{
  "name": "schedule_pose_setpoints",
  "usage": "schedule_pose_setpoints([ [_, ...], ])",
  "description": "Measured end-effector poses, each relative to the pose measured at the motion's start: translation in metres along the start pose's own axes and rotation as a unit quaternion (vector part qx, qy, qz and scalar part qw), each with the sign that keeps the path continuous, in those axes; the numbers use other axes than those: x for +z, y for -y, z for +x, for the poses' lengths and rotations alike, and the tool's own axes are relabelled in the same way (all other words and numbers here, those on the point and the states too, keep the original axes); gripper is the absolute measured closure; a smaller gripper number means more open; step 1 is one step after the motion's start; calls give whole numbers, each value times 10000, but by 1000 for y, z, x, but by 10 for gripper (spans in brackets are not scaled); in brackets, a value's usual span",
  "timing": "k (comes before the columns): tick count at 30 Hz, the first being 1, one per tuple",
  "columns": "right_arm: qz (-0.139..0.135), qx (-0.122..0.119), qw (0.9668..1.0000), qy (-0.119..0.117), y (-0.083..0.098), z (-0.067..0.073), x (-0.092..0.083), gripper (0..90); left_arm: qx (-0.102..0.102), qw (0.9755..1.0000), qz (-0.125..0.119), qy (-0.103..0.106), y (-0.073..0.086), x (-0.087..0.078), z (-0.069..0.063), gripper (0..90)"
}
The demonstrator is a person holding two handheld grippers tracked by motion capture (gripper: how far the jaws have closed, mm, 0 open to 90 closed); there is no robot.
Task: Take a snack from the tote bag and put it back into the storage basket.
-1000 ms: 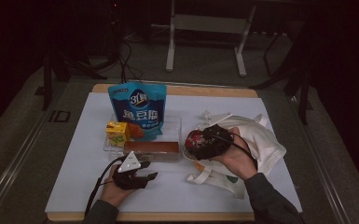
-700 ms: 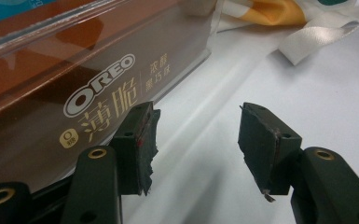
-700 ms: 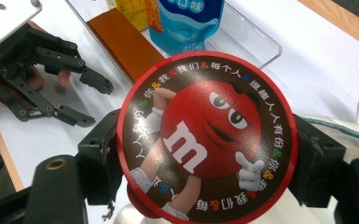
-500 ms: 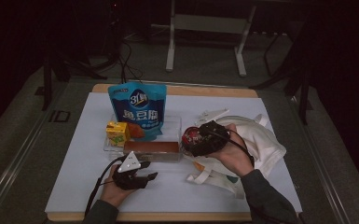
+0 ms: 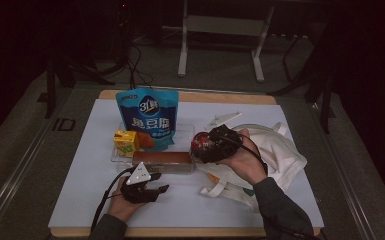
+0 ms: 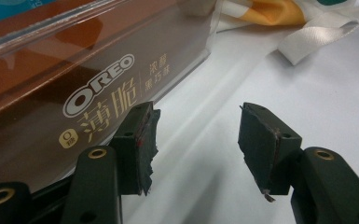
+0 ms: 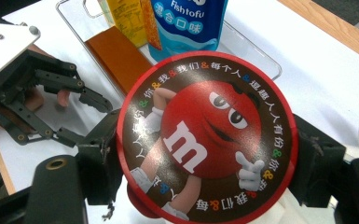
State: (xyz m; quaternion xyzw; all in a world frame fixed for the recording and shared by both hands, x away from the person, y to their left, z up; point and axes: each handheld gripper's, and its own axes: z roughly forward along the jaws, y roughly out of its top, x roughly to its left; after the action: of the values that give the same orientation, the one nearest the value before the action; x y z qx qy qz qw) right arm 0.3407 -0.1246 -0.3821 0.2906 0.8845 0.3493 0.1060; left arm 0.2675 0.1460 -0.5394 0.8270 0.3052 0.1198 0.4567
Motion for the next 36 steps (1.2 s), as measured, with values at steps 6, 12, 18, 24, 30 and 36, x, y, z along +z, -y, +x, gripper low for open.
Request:
schedule_pose_setpoints([
  [6,-3,6,10000,-9,-4,-1,2,254,0,10000,-1,5,0,0,0,461],
  [12,22,29,10000,-7,-7,-2,4,254,1,10000,-1,7,0,0,0,461],
  [18,49,53,10000,34,-10,-2,8,254,0,10000,1,11,0,0,0,461],
  [24,32,58,10000,25,-15,-1,11,254,1,10000,3,12,0,0,0,461],
  [30,28,111,9999,47,-20,-2,15,254,4,10000,2,15,0,0,0,461],
  [36,0,120,9999,51,-25,-2,18,254,7,10000,5,14,0,0,0,461],
])
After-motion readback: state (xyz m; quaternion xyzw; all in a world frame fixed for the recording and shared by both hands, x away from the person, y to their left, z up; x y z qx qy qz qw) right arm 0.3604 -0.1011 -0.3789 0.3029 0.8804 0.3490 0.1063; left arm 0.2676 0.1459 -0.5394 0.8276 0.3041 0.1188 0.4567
